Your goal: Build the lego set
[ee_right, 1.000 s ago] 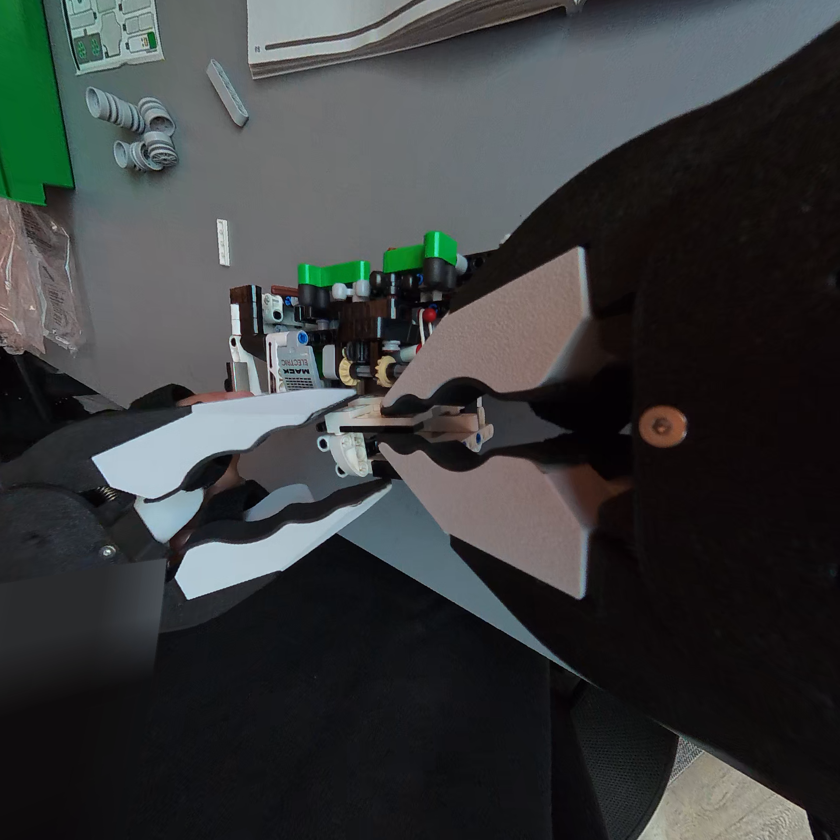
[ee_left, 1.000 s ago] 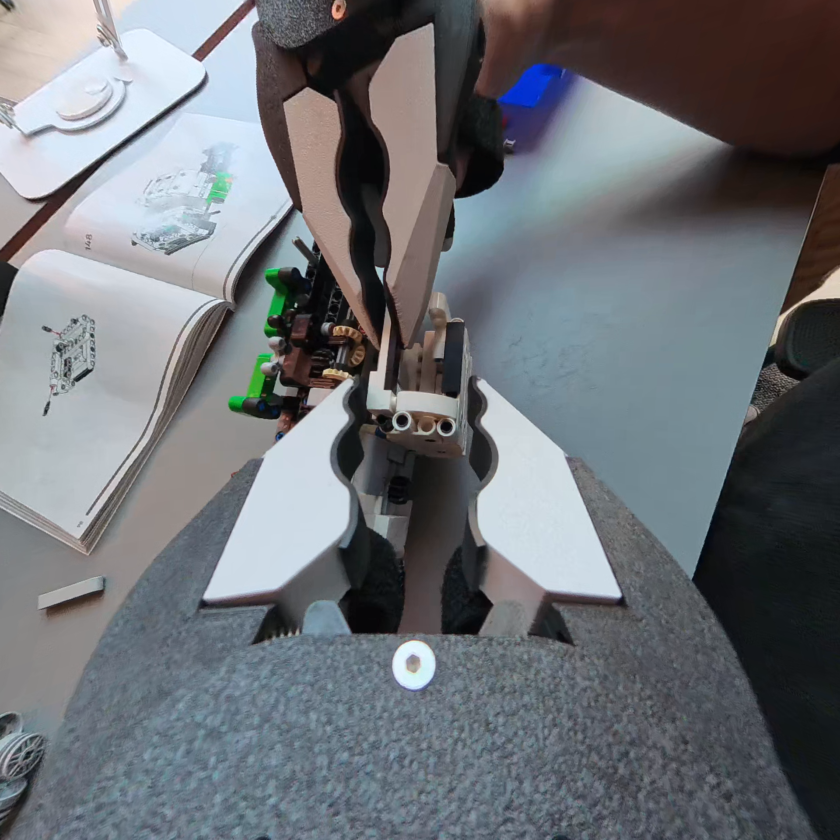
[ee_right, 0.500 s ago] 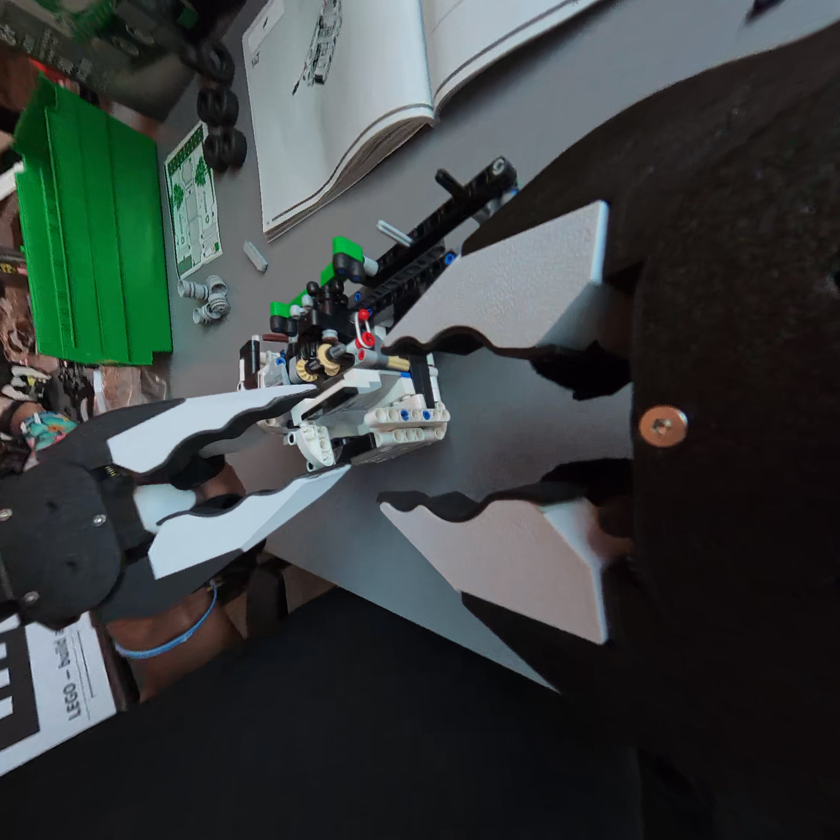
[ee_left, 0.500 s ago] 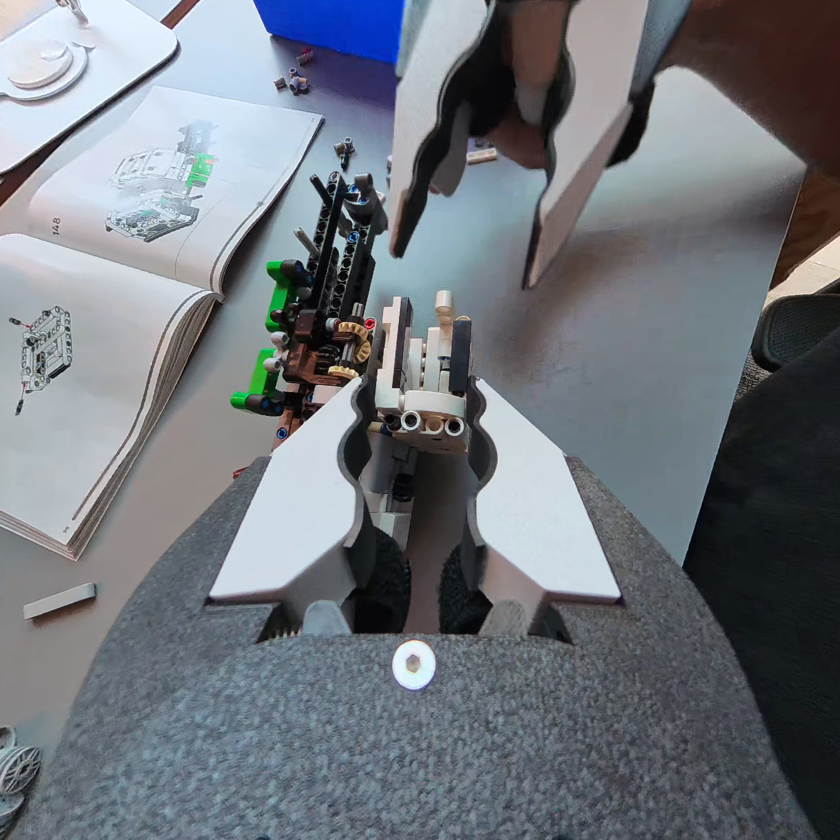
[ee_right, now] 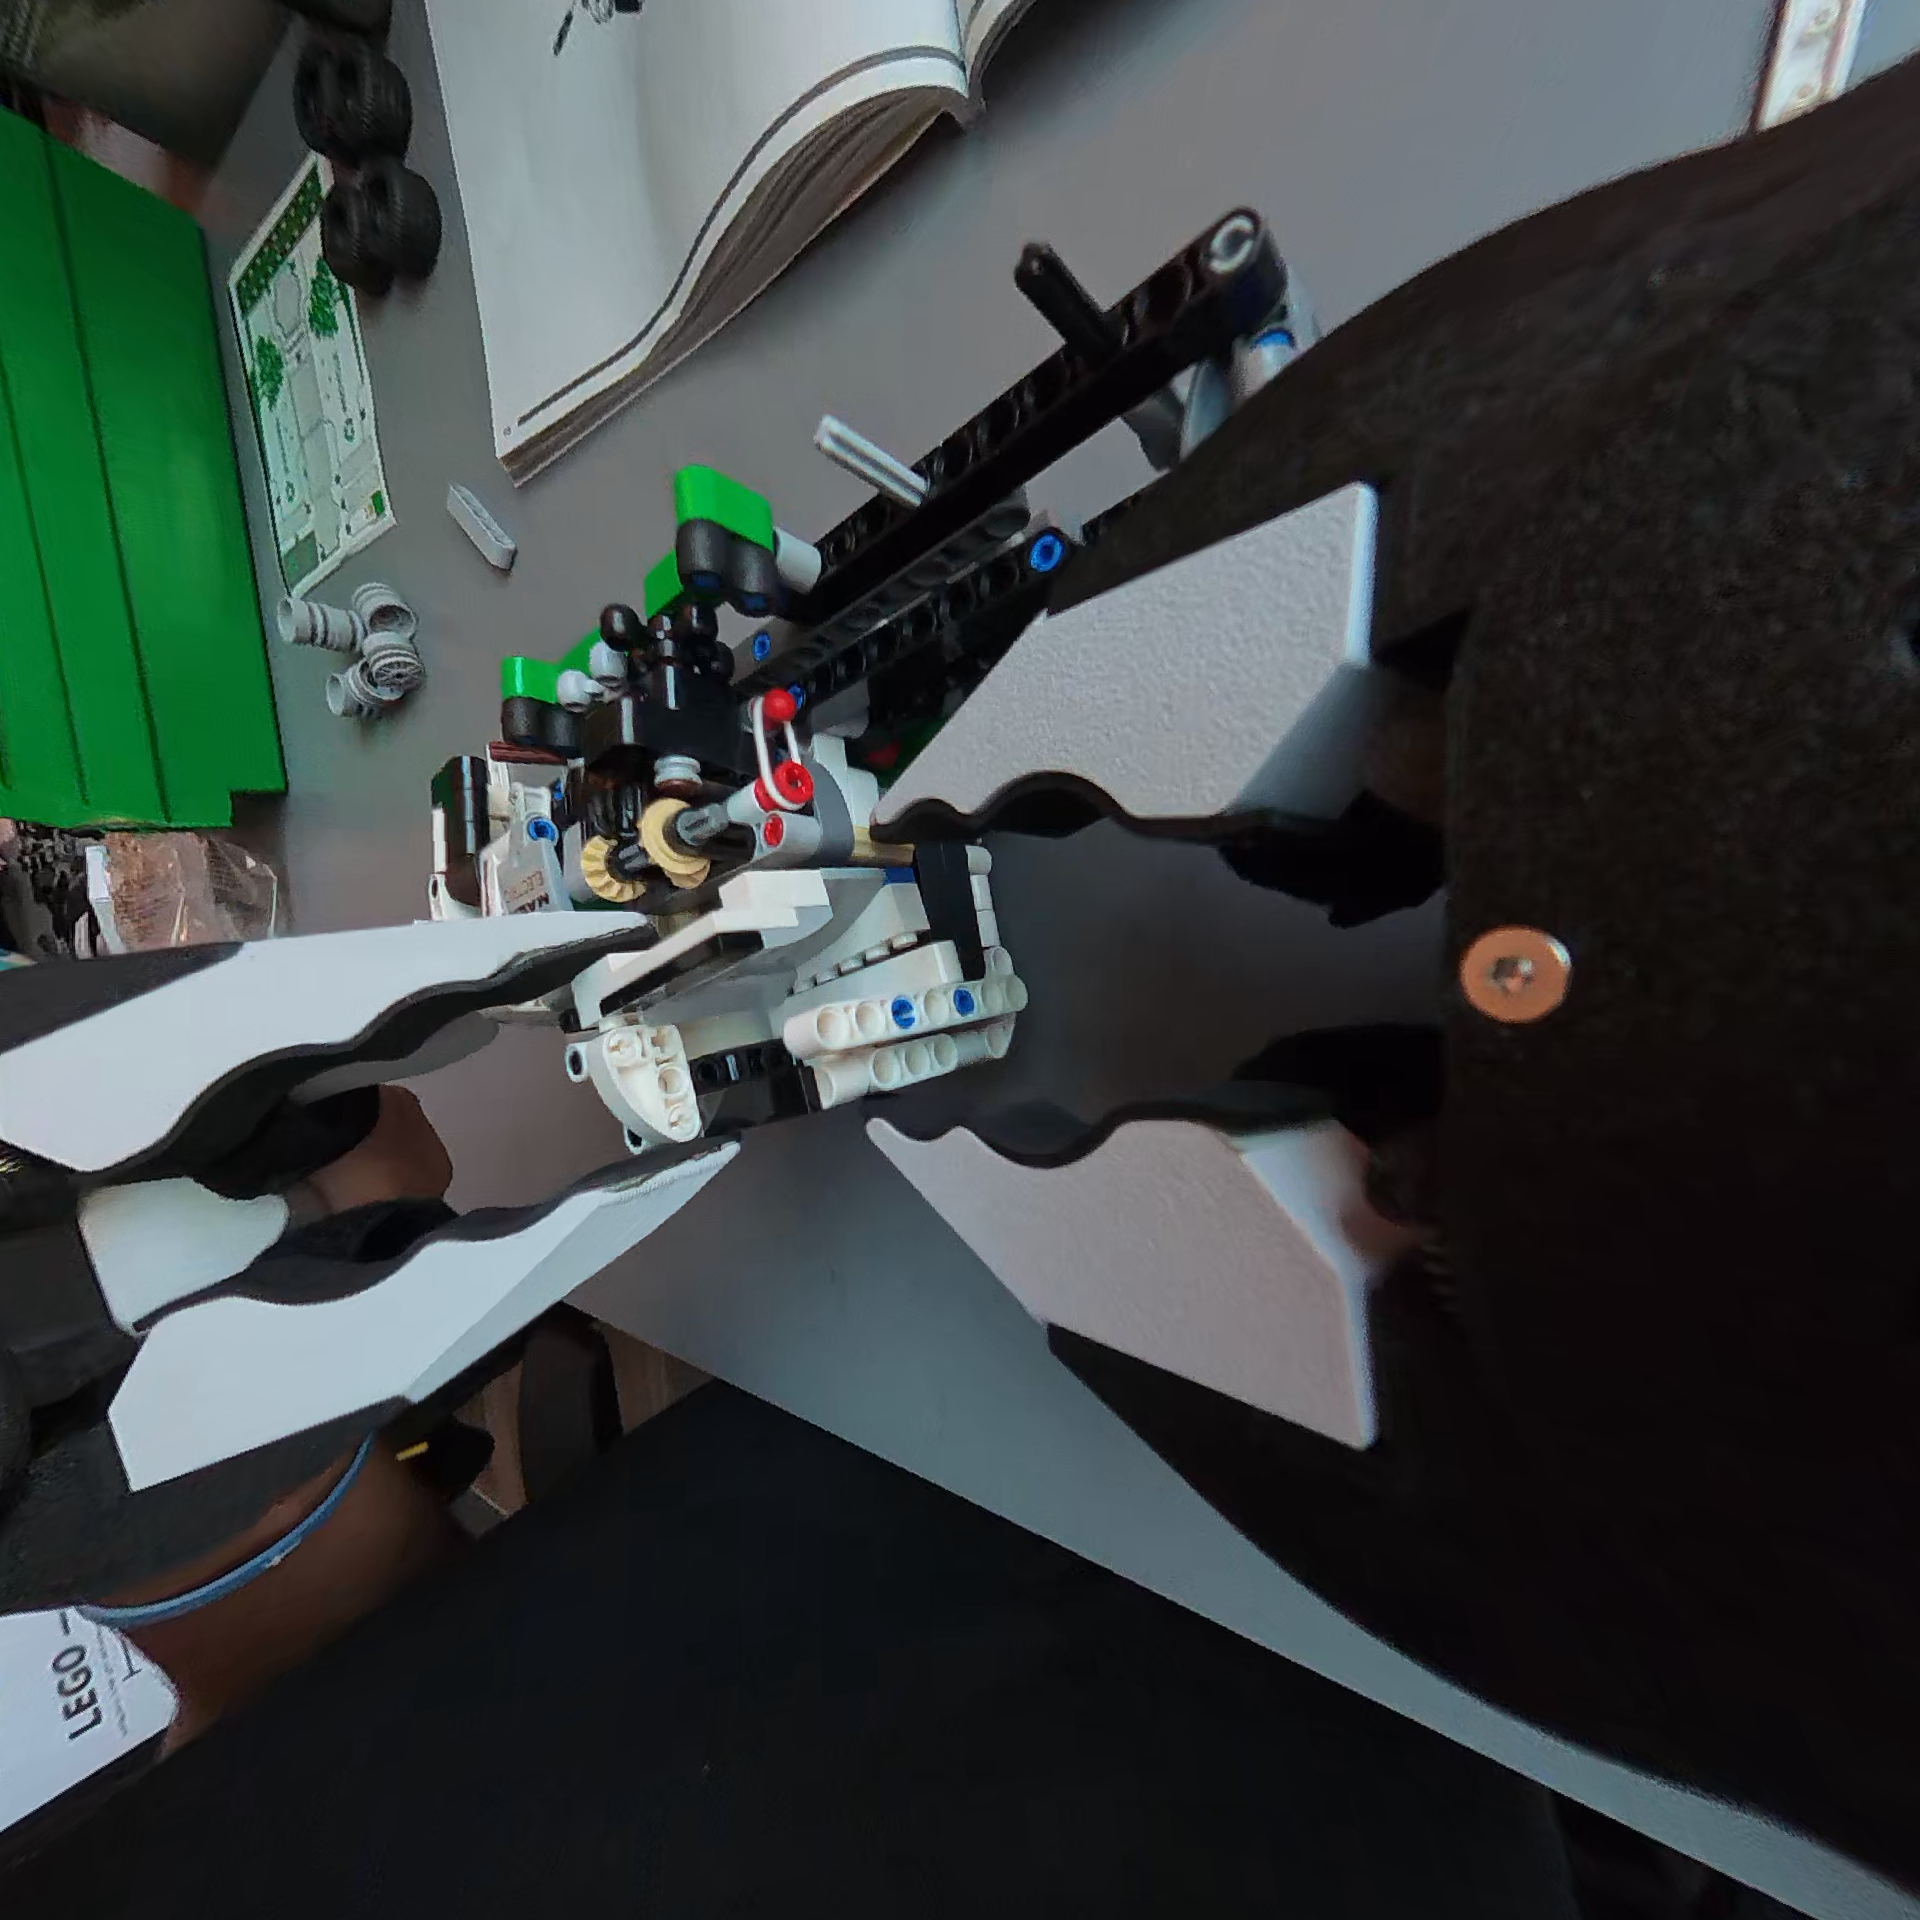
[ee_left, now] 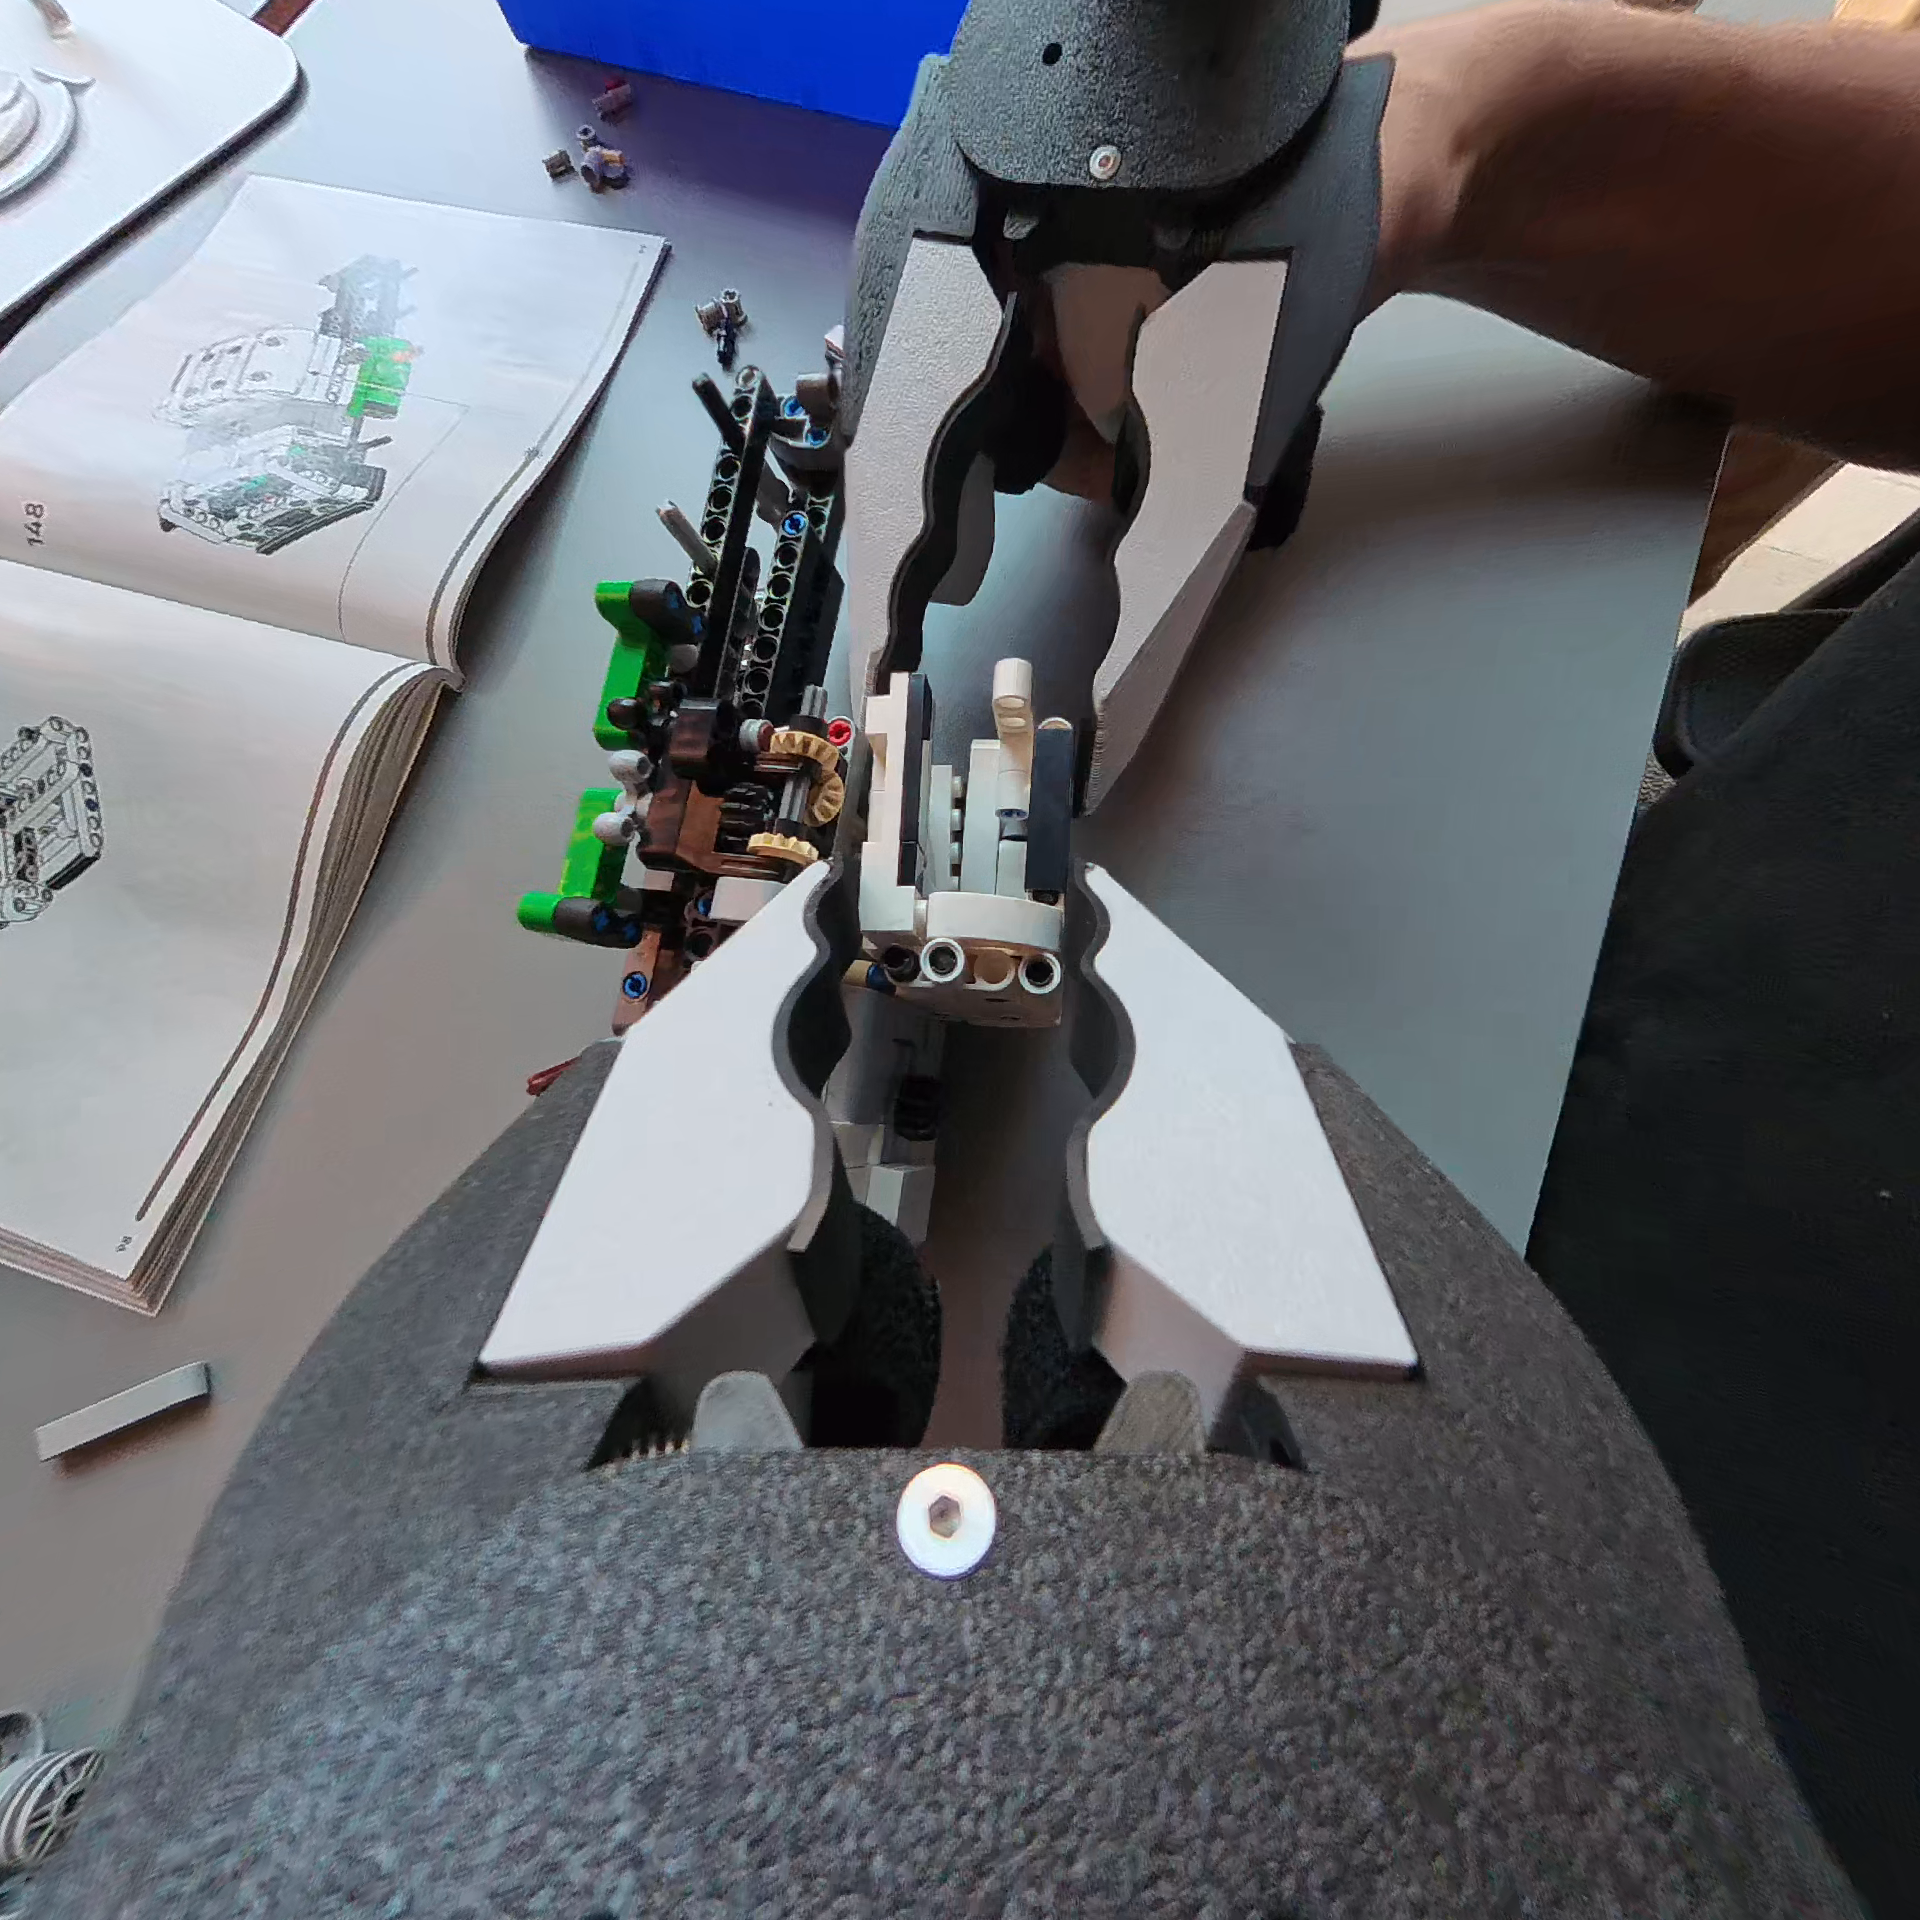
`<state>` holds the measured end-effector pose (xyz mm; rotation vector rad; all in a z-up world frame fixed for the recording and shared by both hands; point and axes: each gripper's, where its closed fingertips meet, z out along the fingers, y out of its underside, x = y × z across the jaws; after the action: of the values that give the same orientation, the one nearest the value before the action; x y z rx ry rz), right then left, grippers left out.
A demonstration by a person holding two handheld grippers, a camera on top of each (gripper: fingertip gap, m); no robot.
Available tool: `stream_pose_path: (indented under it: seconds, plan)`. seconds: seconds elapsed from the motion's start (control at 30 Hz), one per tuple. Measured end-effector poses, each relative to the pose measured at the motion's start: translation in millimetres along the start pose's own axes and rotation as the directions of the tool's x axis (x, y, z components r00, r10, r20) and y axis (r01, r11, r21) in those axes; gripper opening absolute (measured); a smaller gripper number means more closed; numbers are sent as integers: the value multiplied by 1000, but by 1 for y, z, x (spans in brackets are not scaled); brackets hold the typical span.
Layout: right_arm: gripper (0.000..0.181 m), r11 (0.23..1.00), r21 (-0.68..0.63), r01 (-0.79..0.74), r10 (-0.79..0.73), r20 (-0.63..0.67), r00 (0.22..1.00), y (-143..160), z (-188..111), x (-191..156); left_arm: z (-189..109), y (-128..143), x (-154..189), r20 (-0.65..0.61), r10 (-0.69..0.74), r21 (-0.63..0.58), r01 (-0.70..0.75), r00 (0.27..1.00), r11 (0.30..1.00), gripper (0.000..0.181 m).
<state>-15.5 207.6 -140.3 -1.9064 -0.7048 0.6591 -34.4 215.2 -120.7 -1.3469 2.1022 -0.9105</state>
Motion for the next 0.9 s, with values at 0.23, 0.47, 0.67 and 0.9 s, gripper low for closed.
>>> stream_pose_path:
  seconds: [0.23,0.47,0.67,0.9]
  plan:
    - [46,999,7,39,-39,-21,999,0,2,1,-2,1,-1,-22,-12,3,12,1000,1000,38]
    - [42,996,49,80,-77,-59,995,-9,-5,-2,-1,-1,0,-26,-8,17,9,1000,1000,38]
    - [42,965,82,249,-234,-165,958,-18,-5,-4,-1,-1,1,-48,-2,29,3,999,1000,38]
    - [48,975,57,214,-202,-167,965,-11,-3,-1,-1,-2,3,-70,11,37,-8,997,999,37]
